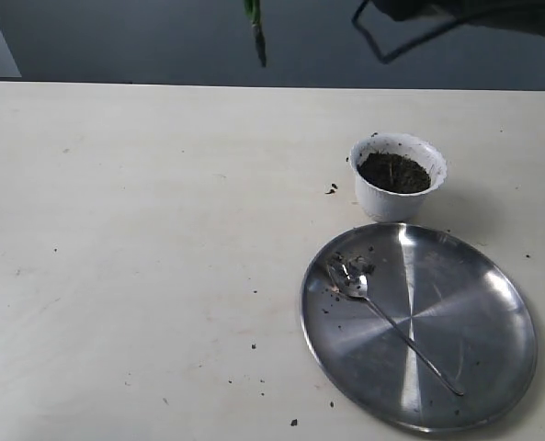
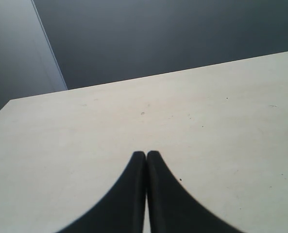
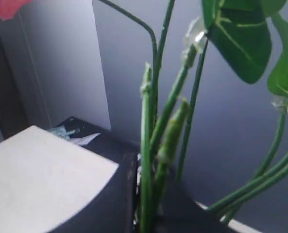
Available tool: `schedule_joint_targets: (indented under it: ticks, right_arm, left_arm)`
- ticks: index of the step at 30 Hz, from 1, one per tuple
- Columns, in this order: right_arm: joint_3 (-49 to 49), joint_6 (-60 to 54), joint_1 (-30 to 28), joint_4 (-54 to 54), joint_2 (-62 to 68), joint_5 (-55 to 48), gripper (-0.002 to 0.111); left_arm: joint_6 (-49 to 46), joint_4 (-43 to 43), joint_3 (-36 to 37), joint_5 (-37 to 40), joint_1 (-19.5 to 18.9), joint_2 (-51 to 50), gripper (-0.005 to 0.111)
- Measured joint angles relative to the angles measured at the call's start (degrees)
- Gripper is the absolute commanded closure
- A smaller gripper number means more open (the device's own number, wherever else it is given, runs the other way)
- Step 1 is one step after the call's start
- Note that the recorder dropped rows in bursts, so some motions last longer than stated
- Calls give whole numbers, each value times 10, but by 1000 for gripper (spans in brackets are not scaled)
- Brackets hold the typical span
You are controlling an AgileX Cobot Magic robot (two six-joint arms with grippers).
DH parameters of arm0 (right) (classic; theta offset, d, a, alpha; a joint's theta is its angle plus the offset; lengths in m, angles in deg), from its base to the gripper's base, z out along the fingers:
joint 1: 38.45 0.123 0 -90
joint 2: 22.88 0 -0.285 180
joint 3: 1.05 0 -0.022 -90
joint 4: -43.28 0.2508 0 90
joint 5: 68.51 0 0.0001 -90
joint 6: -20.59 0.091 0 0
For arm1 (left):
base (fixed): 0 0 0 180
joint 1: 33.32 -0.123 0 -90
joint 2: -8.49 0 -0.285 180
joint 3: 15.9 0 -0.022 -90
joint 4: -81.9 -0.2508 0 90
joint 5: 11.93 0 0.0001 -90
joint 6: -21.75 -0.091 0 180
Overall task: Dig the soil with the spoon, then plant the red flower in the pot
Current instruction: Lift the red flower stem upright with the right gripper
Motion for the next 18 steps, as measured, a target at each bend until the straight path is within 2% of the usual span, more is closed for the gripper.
schedule_joint_targets:
  ticks: [5,11,15,18]
  right_arm:
    - [-181,-7,0,-11,-101,208,109]
    - [-364,10,0,22,-130,485,109]
    - [-431,23,0,85,-130,580,109]
    - [-441,27,0,140,-130,602,109]
  left_arm:
    - [0,0,0,0,0,0,105]
    - [0,0,0,0,0,0,105]
    - [0,0,0,0,0,0,105]
    - [0,0,0,0,0,0,105]
